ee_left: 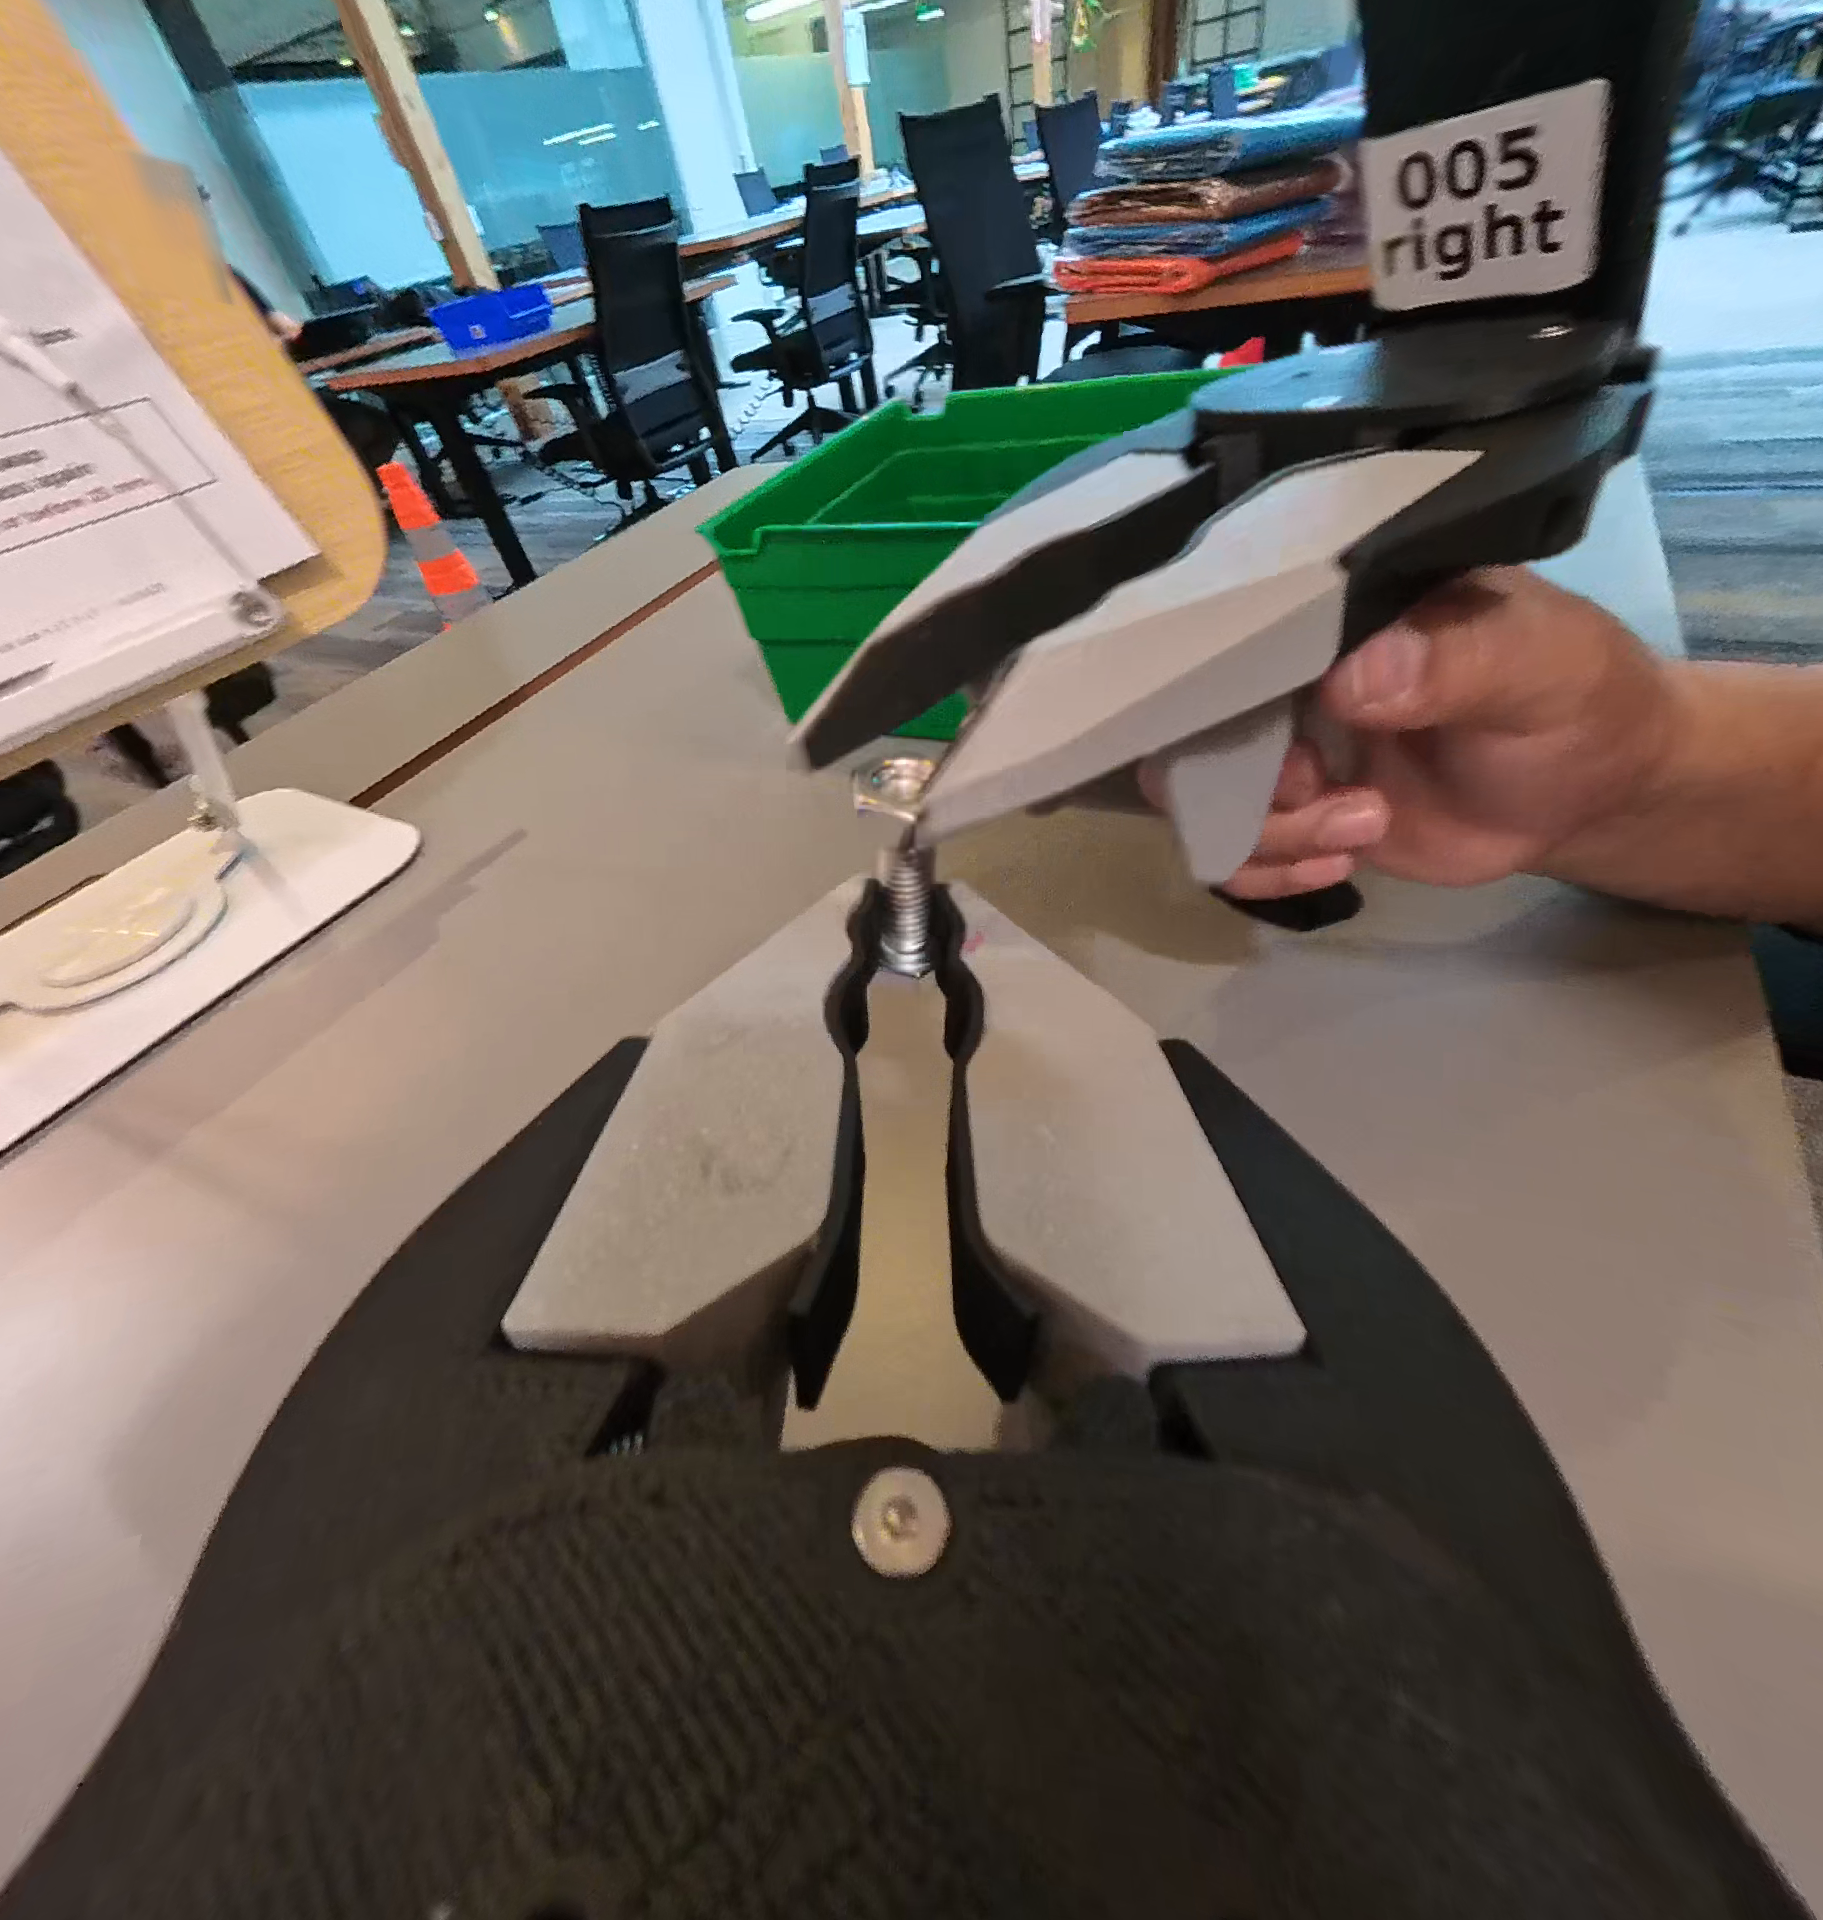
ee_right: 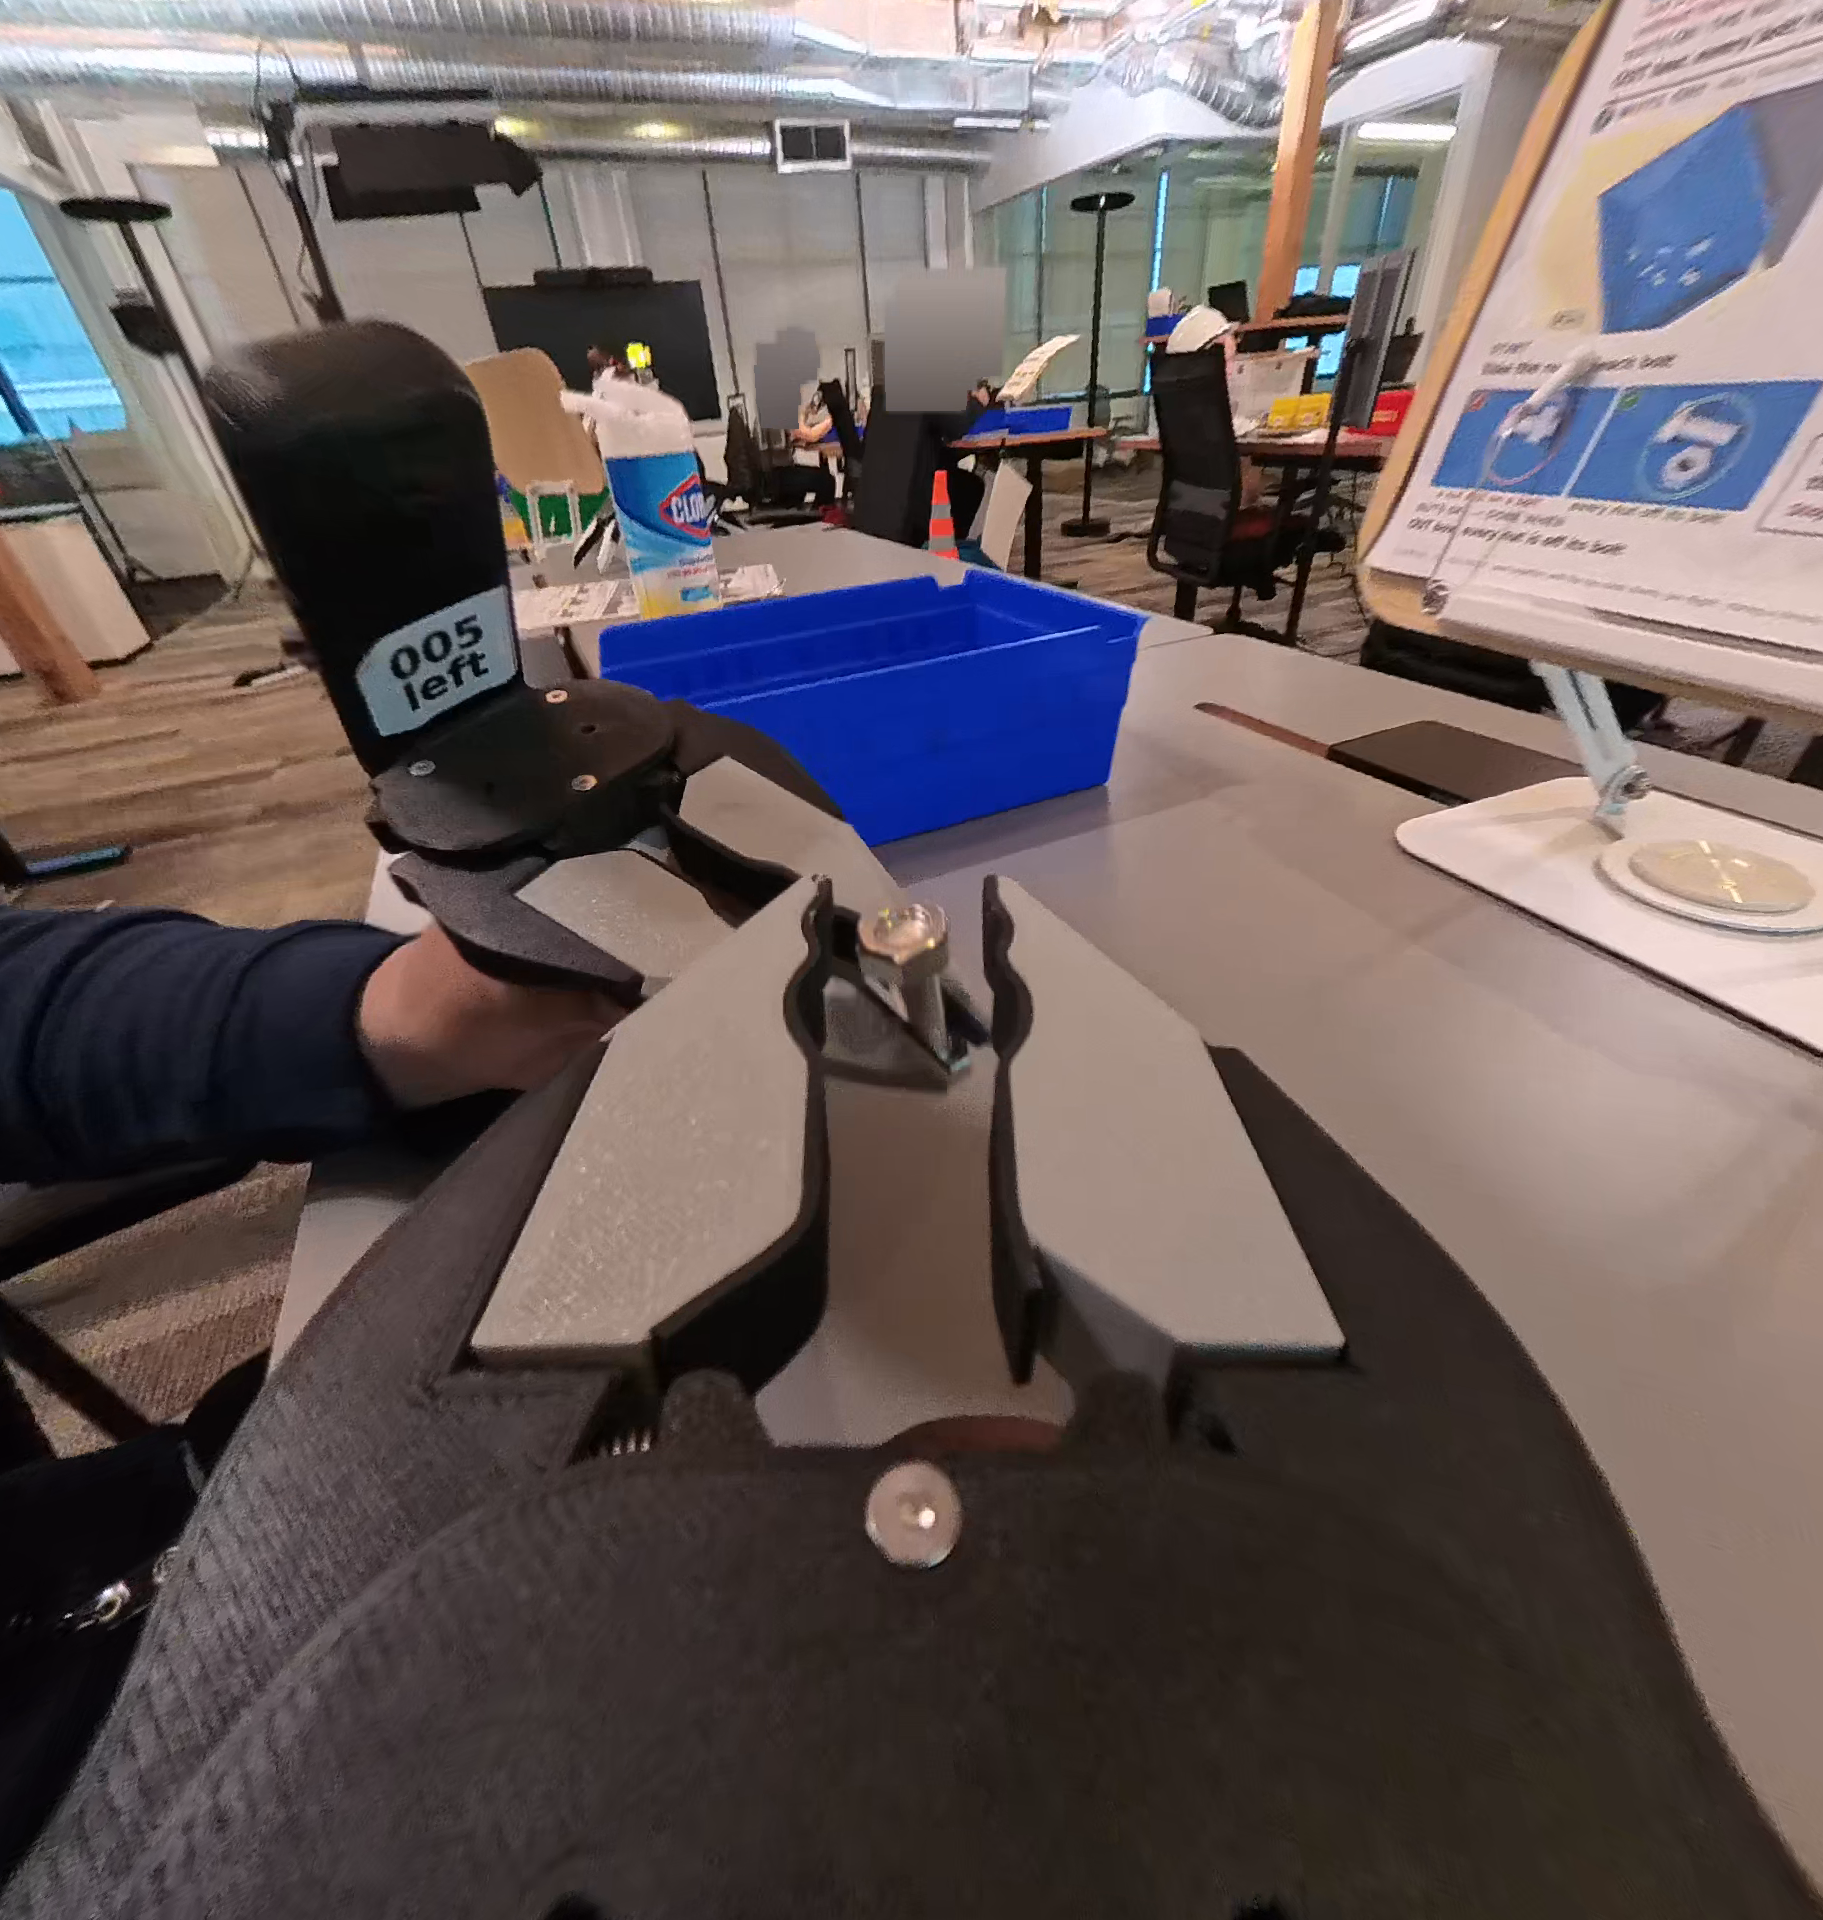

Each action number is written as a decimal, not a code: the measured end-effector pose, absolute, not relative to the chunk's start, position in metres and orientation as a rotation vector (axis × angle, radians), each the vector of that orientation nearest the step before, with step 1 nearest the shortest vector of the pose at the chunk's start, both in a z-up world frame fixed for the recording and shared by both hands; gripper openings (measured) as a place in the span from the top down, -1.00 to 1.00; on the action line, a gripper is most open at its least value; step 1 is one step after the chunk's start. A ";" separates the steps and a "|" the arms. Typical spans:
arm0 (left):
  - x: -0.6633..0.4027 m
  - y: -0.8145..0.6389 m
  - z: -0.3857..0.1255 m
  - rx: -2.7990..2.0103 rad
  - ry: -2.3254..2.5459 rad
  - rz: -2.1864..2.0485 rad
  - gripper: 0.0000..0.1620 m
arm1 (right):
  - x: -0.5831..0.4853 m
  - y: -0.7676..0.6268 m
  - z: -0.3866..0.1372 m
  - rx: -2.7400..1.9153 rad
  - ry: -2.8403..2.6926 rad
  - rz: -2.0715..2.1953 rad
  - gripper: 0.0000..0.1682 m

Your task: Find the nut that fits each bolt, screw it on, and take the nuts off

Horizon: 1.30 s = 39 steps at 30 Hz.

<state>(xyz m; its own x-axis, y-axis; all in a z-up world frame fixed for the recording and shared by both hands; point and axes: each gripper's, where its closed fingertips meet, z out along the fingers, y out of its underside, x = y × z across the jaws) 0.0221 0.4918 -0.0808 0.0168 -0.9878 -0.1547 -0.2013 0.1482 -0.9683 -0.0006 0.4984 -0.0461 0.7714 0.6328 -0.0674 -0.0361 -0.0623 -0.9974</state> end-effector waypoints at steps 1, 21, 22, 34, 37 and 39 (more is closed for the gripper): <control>0.019 0.498 -0.080 -1.265 1.377 -0.962 0.91 | 0.003 0.497 -0.044 -1.543 -0.487 0.589 0.72; 0.014 0.506 -0.079 -1.299 1.345 -0.995 0.91 | 0.000 0.499 -0.051 -1.572 -0.509 0.559 0.74; 0.015 0.505 -0.079 -1.298 1.350 -1.001 0.91 | -0.003 0.499 -0.052 -1.575 -0.514 0.562 0.75; 0.012 0.514 -0.081 -1.320 1.336 -0.957 0.92 | 0.004 0.502 -0.050 -1.576 -0.480 0.544 0.70; 0.015 0.508 -0.082 -1.314 1.356 -0.983 0.92 | -0.003 0.502 -0.054 -1.586 -0.501 0.545 0.72; 0.019 0.501 -0.084 -1.300 1.384 -0.987 0.92 | -0.008 0.504 -0.055 -1.590 -0.508 0.539 0.70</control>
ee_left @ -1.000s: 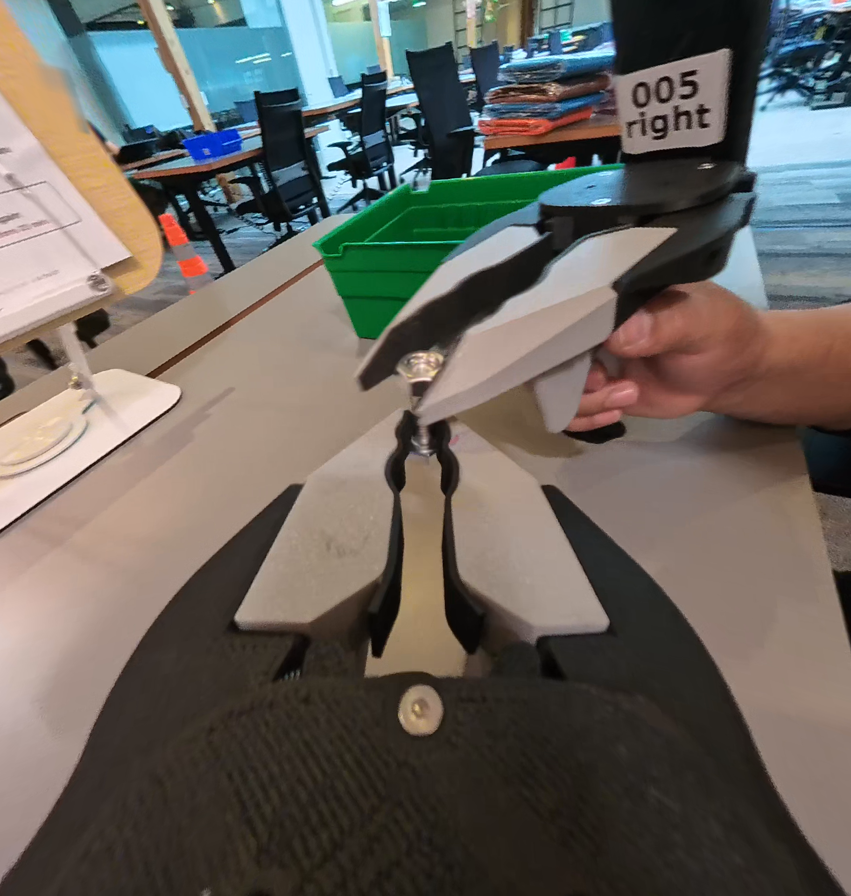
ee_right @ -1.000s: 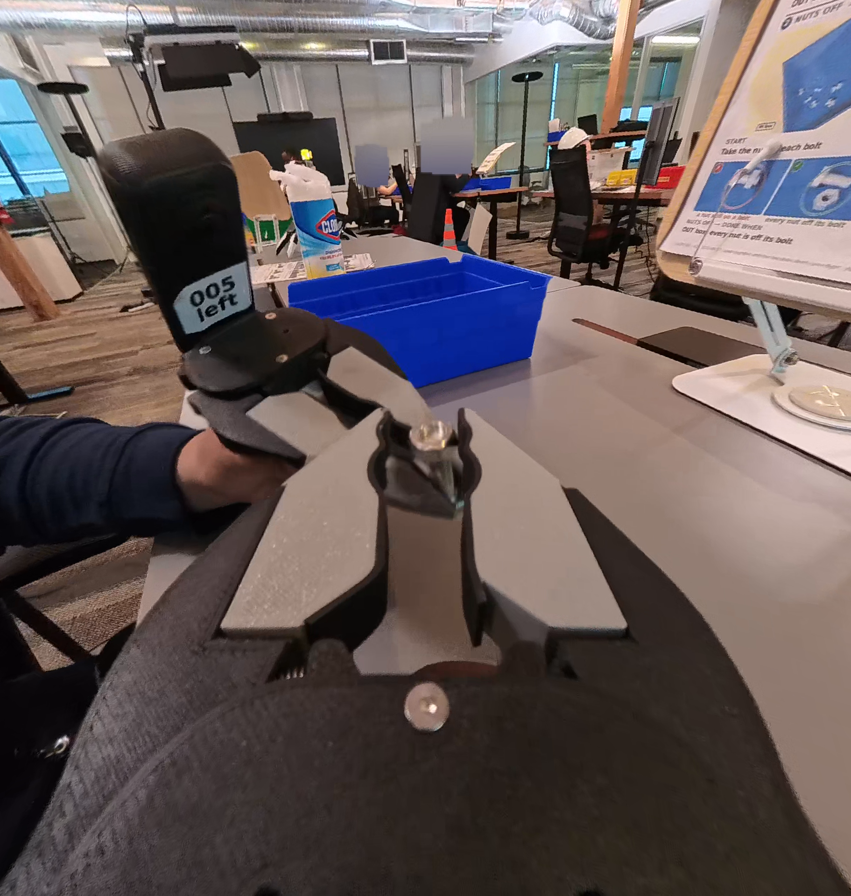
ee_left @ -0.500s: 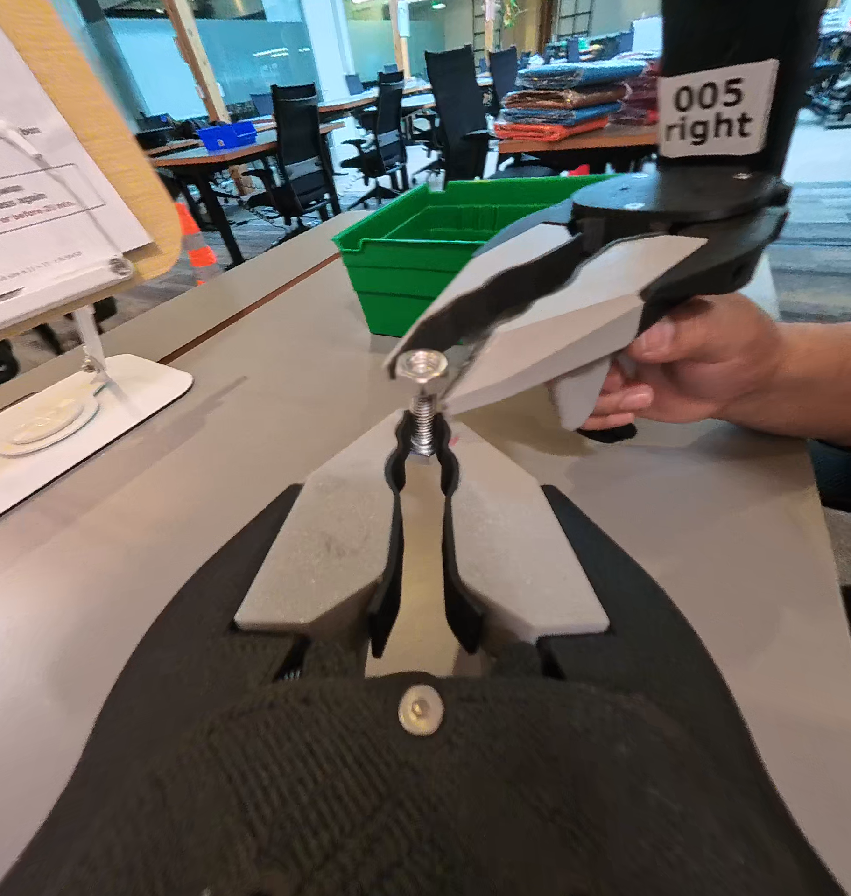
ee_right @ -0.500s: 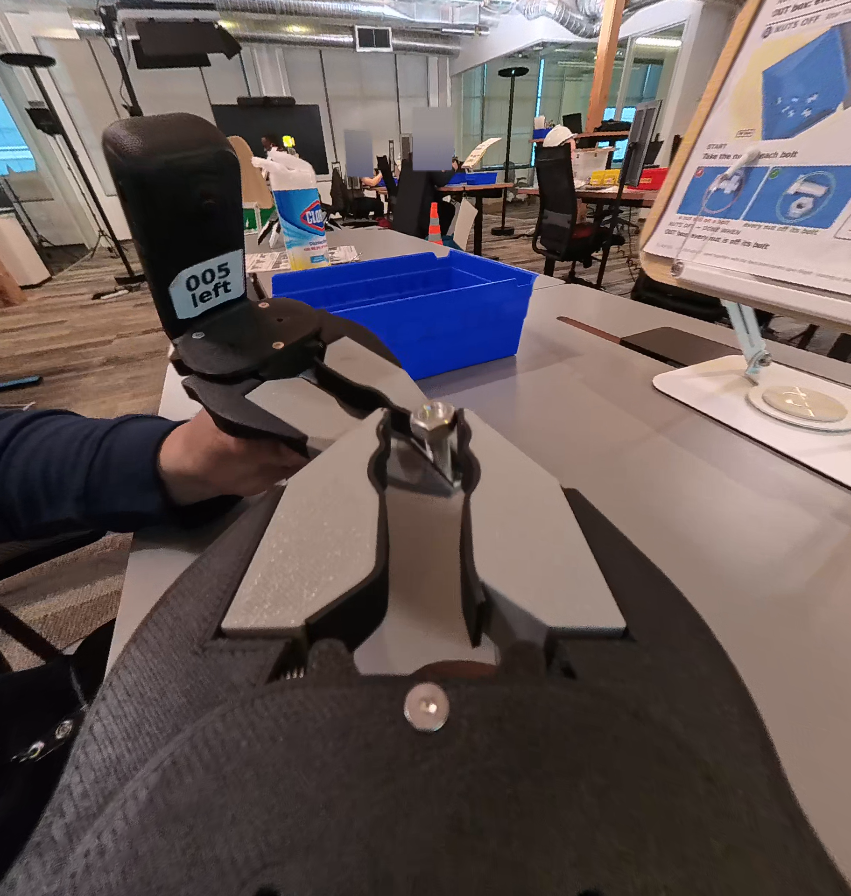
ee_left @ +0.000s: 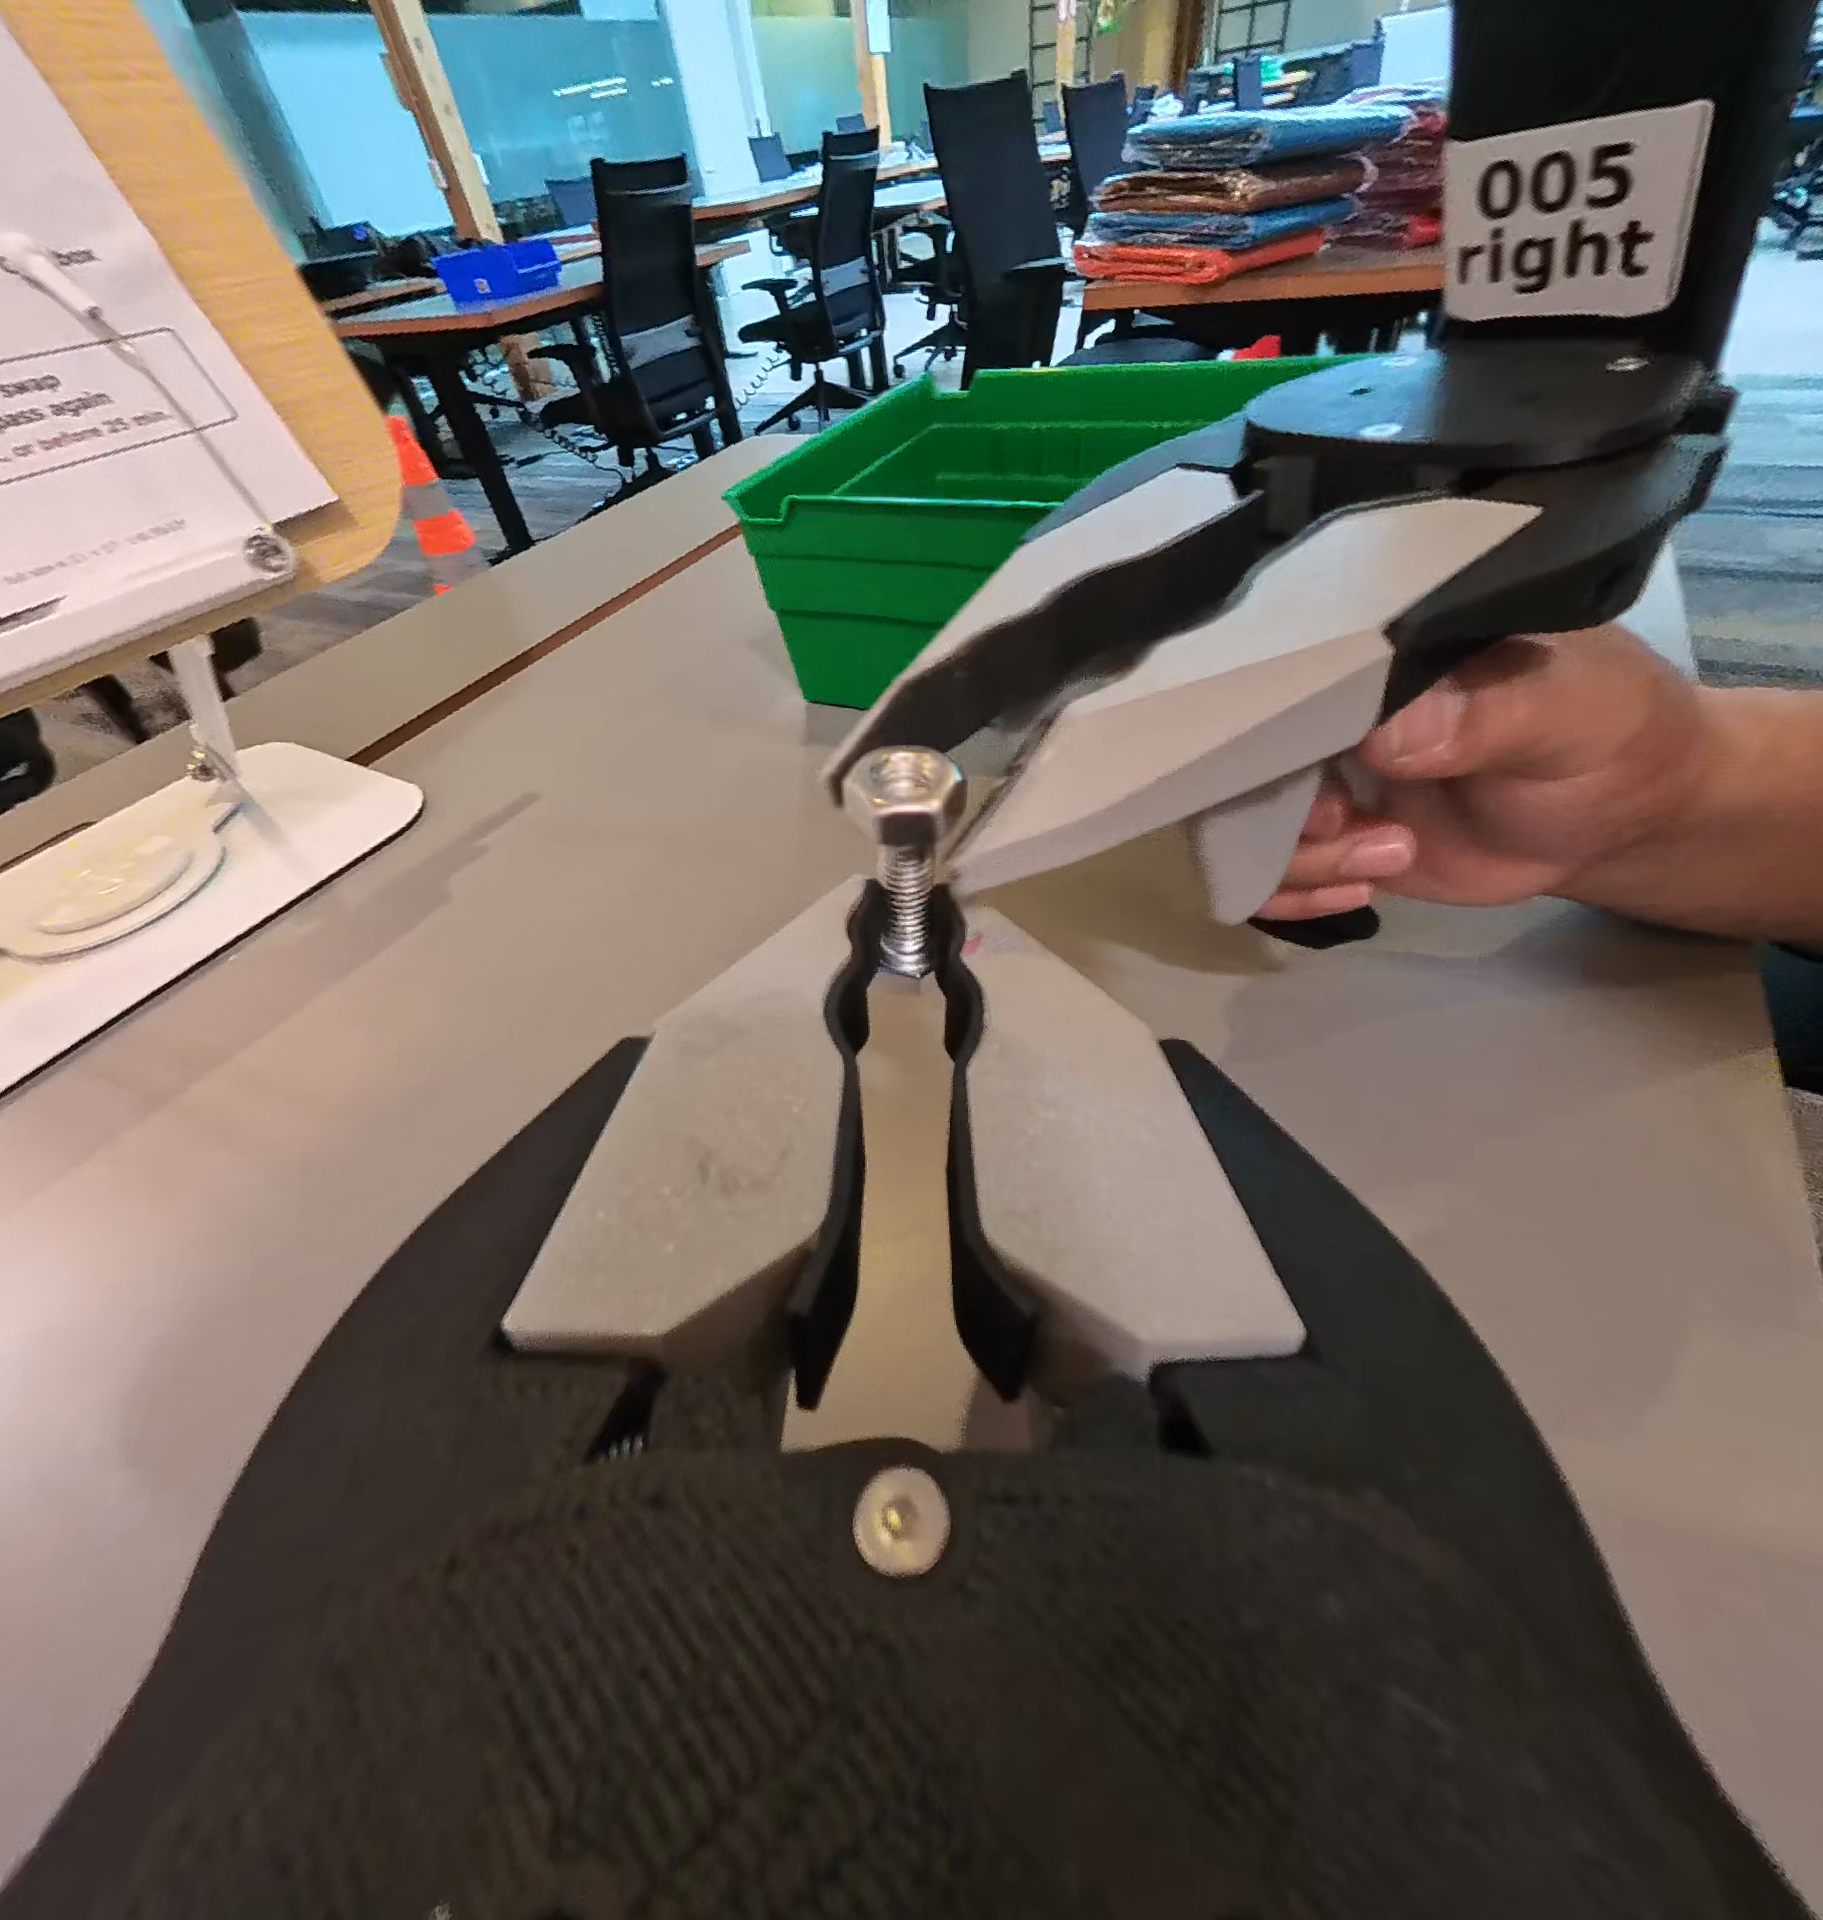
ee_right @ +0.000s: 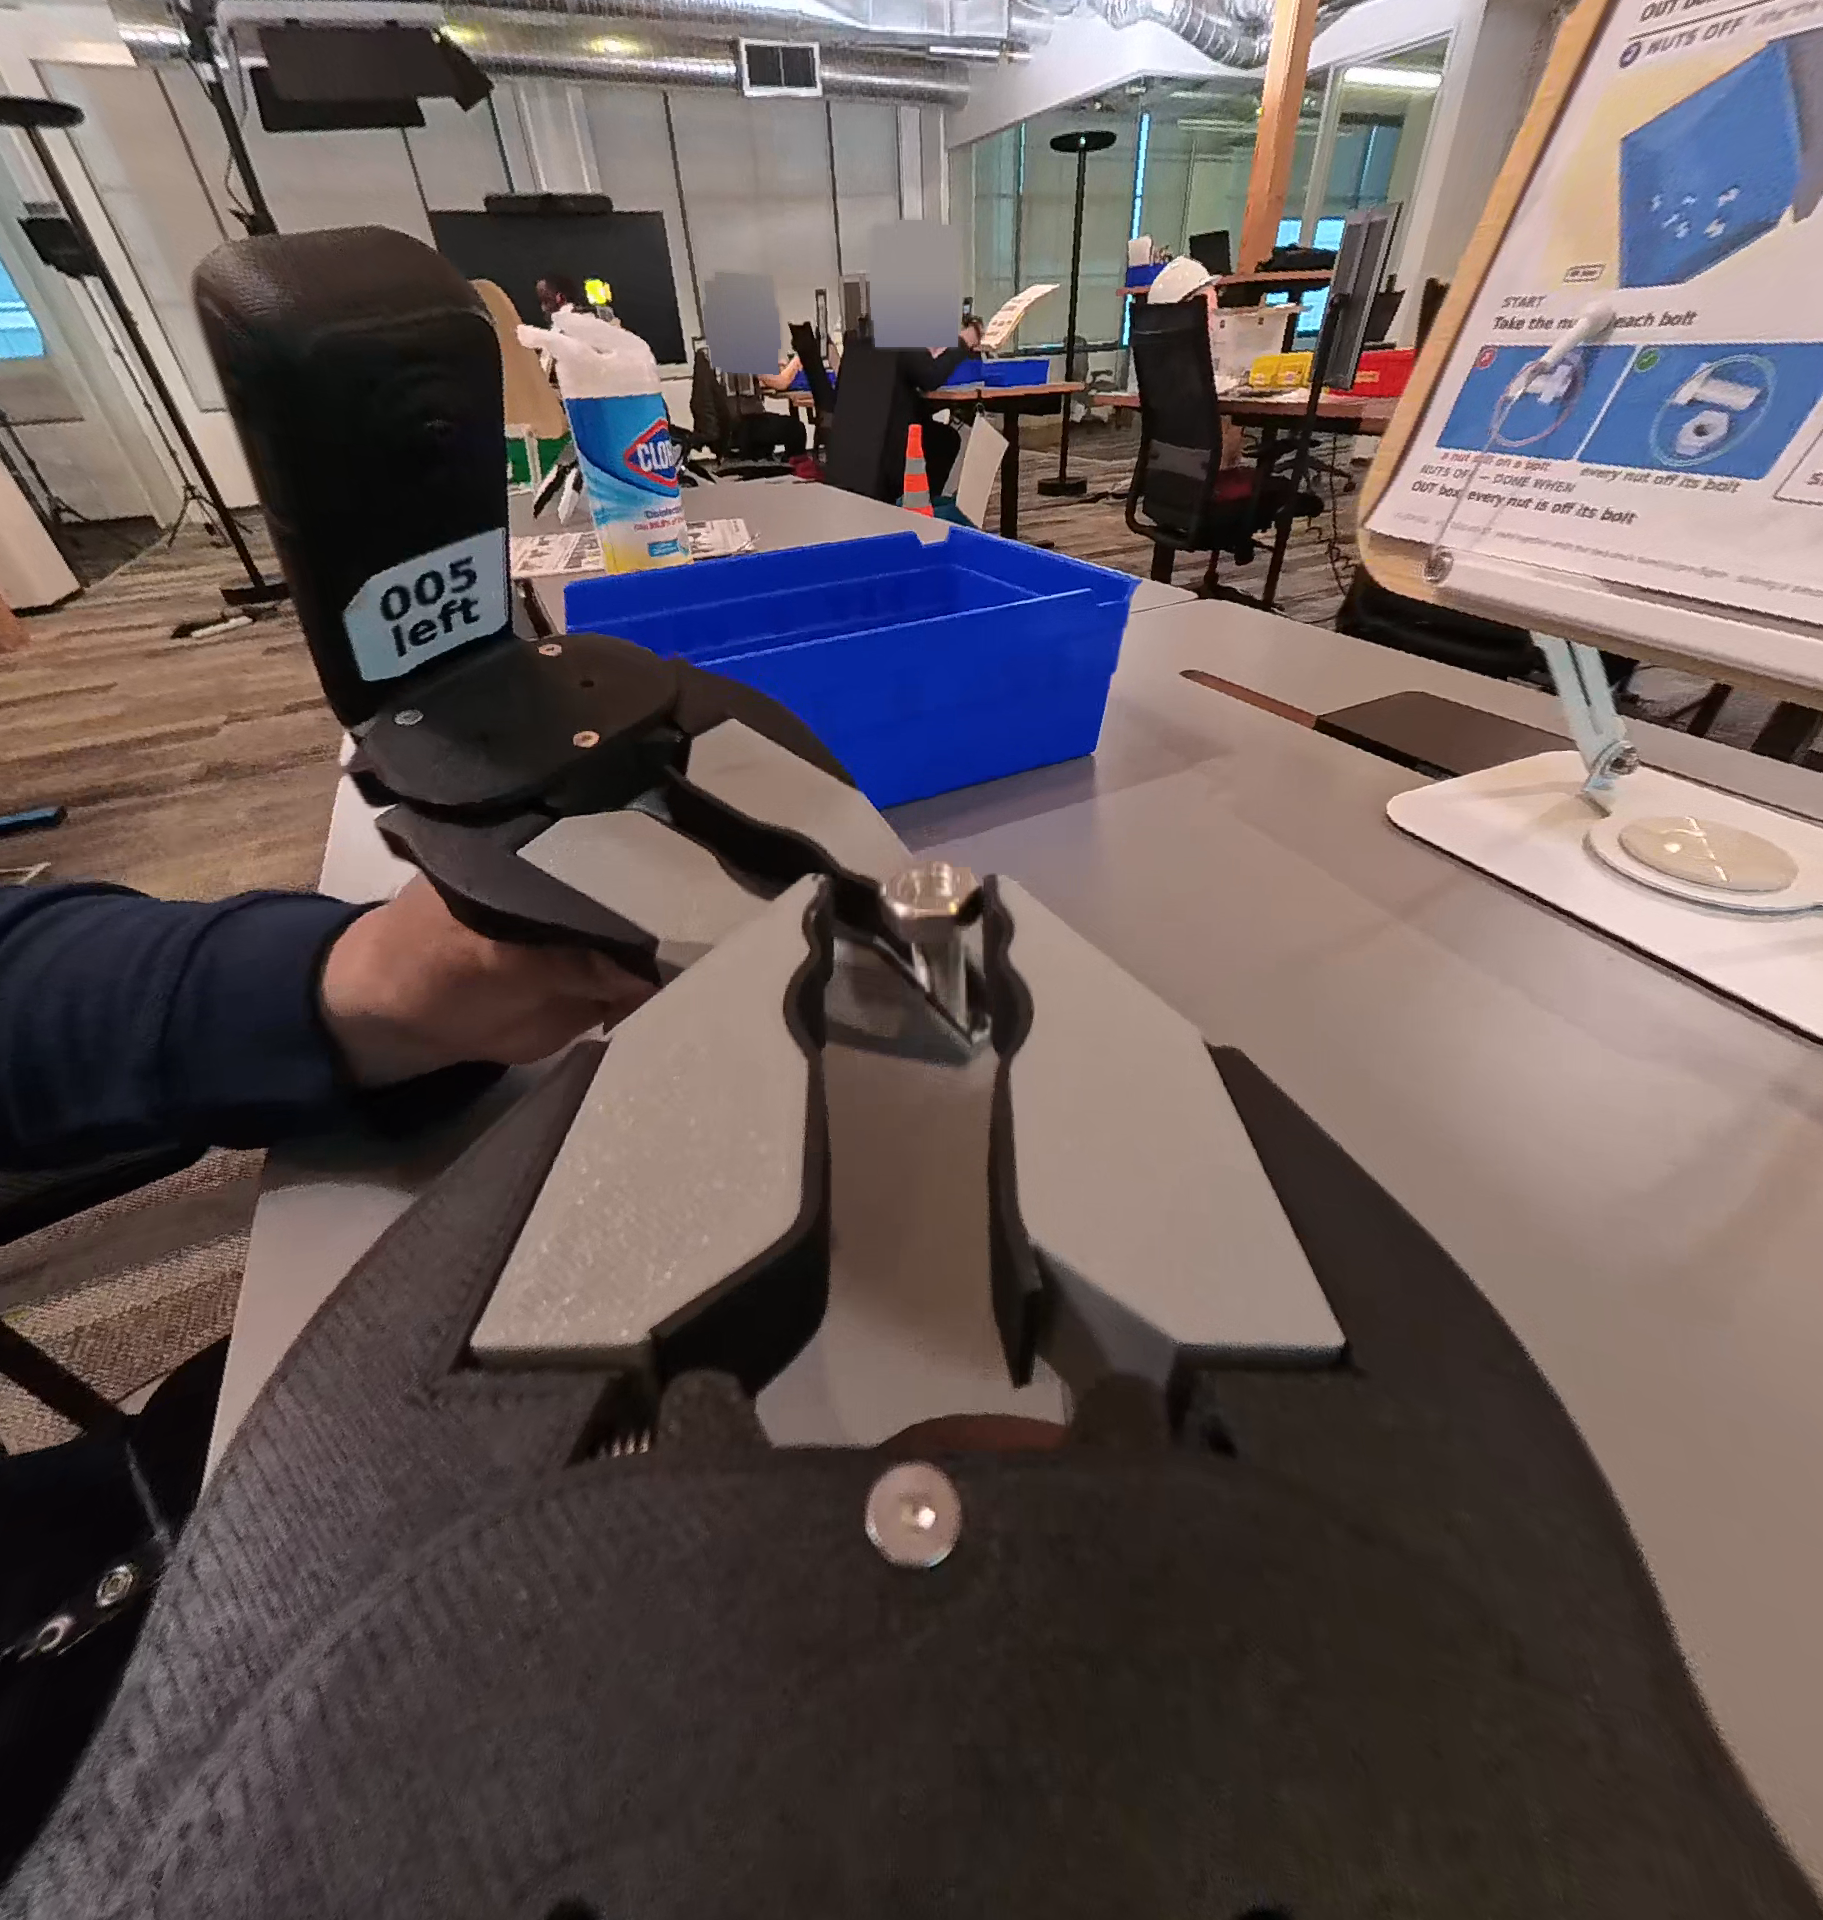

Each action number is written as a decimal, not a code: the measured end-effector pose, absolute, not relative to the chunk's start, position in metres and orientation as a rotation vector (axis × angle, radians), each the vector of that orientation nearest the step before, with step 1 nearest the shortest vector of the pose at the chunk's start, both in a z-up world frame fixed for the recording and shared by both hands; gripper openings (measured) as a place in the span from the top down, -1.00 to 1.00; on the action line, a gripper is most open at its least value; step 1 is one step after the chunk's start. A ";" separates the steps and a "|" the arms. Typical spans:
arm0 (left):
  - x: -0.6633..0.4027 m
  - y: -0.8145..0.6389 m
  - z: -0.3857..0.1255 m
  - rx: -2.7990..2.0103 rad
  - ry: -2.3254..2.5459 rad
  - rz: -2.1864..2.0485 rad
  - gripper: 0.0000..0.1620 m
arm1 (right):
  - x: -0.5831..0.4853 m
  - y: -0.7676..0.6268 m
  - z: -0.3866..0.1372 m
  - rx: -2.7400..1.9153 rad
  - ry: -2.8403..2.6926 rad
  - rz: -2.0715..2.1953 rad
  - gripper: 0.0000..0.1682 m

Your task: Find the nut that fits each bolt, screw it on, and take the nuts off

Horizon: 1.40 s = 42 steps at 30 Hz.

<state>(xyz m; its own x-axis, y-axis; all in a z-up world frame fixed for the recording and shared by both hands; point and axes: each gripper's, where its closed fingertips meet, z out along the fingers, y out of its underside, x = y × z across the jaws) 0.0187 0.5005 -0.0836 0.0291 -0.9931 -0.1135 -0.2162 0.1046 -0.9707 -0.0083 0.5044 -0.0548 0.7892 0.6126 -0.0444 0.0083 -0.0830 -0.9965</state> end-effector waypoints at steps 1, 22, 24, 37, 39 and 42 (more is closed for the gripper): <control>0.020 0.497 -0.084 -1.293 1.398 -0.990 0.92 | -0.011 0.505 -0.055 -1.592 -0.514 0.536 0.70; 0.024 0.479 -0.090 -1.287 1.483 -1.099 0.92 | -0.007 0.504 -0.050 -1.580 -0.500 0.537 0.79; 0.024 0.476 -0.095 -1.321 1.501 -1.169 0.91 | -0.001 0.499 -0.035 -1.513 -0.463 0.580 0.79; 0.027 0.467 -0.110 -1.367 1.590 -1.176 0.92 | 0.251 0.443 -0.038 -2.109 -0.106 -0.076 0.79; 0.029 0.461 -0.115 -1.355 1.623 -1.162 0.92 | 0.290 0.457 -0.095 -2.309 -0.026 -0.073 0.79; 0.031 0.459 -0.119 -1.328 1.647 -1.120 0.92 | 0.332 0.497 -0.129 -2.371 0.039 -0.192 0.78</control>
<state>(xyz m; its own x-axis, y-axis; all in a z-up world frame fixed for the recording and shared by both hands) 0.0309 0.4593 -0.1188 -0.2002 -0.9796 -0.0176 -0.3436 0.0871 -0.9351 0.3324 0.4969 -0.1293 0.9884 -0.0838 0.1270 0.0275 -0.7223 -0.6910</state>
